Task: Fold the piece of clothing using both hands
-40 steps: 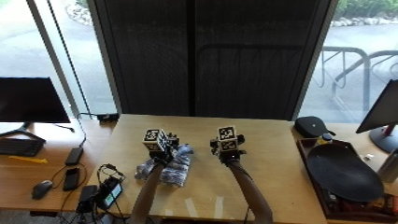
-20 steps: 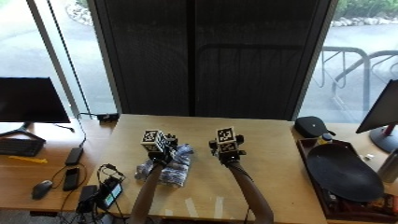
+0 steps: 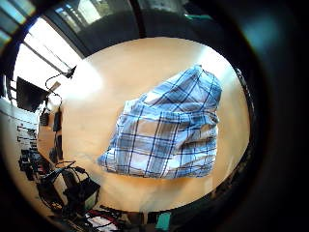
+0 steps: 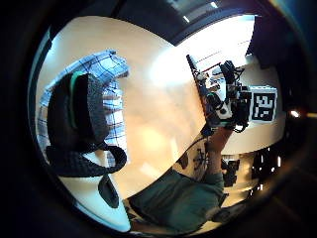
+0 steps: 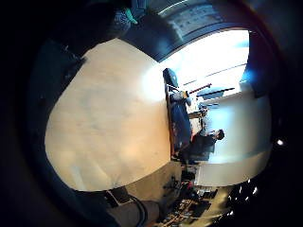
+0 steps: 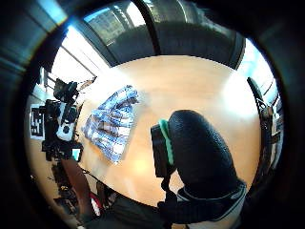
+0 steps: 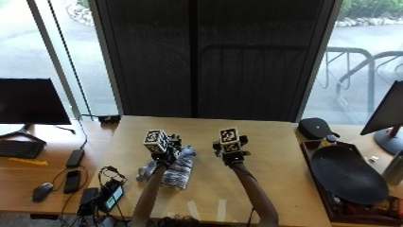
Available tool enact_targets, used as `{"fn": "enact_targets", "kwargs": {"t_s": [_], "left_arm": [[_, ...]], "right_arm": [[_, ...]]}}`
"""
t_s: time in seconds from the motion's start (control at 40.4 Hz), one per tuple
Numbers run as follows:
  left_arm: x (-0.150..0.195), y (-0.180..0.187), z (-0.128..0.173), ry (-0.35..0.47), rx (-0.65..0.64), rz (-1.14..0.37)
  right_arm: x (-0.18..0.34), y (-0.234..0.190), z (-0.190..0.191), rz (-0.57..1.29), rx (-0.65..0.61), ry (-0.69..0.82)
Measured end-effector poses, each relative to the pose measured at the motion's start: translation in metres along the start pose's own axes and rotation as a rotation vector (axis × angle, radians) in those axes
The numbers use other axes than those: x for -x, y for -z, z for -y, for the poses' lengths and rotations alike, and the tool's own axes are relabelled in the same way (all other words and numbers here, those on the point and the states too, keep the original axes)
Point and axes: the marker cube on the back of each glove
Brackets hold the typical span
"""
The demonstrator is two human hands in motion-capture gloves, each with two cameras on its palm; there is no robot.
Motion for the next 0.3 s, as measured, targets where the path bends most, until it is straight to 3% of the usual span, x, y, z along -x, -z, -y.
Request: {"fn": "enact_targets", "kwargs": {"t_s": [0.297], "left_arm": [[-0.0008,0.0003,-0.0004,0.014,-0.011,0.026]], "right_arm": [[0.0032,0.0079,-0.0041,0.003,-0.004,0.003]]}}
